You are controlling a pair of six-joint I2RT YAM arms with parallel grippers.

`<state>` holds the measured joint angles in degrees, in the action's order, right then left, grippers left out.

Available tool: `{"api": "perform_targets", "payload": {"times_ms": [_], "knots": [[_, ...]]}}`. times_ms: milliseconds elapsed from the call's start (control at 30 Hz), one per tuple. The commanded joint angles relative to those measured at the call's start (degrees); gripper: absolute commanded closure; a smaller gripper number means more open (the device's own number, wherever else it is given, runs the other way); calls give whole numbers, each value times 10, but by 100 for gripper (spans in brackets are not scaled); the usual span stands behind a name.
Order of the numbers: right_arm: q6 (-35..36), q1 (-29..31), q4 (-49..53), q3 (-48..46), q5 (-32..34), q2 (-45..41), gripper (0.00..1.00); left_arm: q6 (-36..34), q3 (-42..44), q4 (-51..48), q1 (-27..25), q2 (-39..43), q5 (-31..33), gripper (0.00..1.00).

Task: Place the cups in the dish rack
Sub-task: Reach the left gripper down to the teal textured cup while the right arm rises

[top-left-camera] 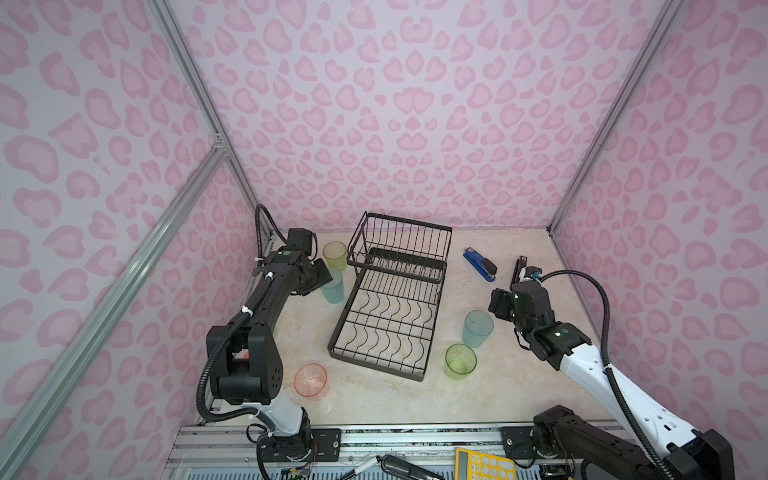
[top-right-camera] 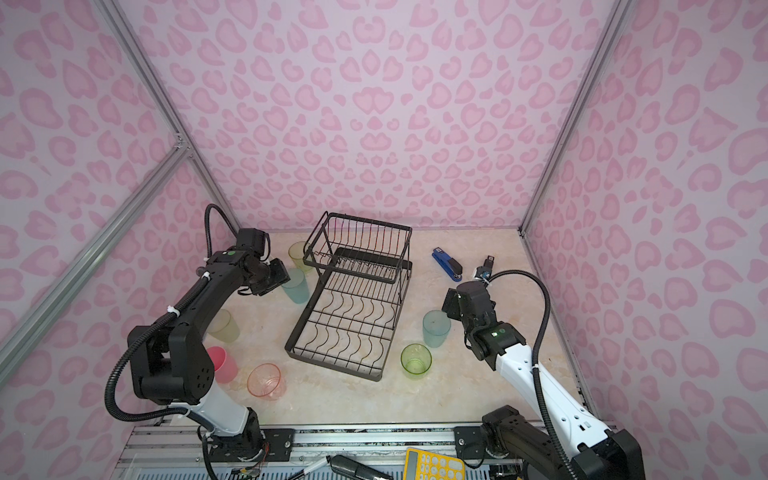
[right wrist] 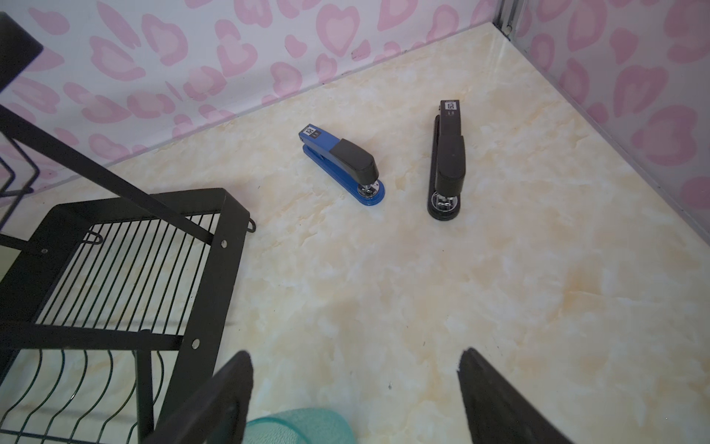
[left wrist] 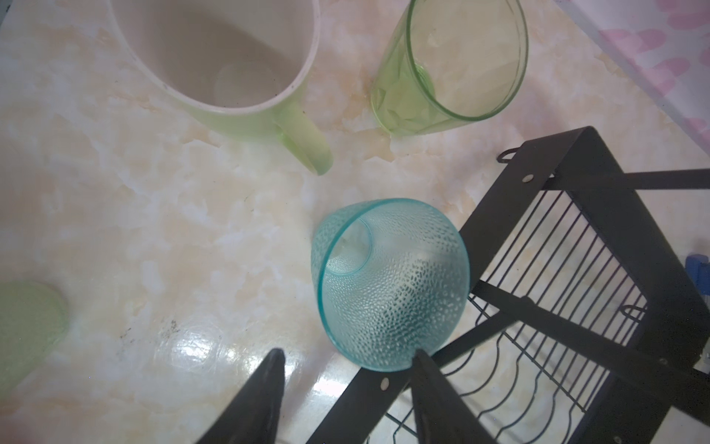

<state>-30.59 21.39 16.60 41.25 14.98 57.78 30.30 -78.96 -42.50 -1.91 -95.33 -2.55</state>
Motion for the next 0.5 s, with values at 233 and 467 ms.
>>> {"api": "perform_targets", "payload": {"times_ms": [233,467], "knots": [[8,2,-12,-7,-12,5,17,-13,-9,2,1,-37,28,57],[10,10,-25,-2,-17,16,17,-14,-11,20,3,-57,35,60]]}}
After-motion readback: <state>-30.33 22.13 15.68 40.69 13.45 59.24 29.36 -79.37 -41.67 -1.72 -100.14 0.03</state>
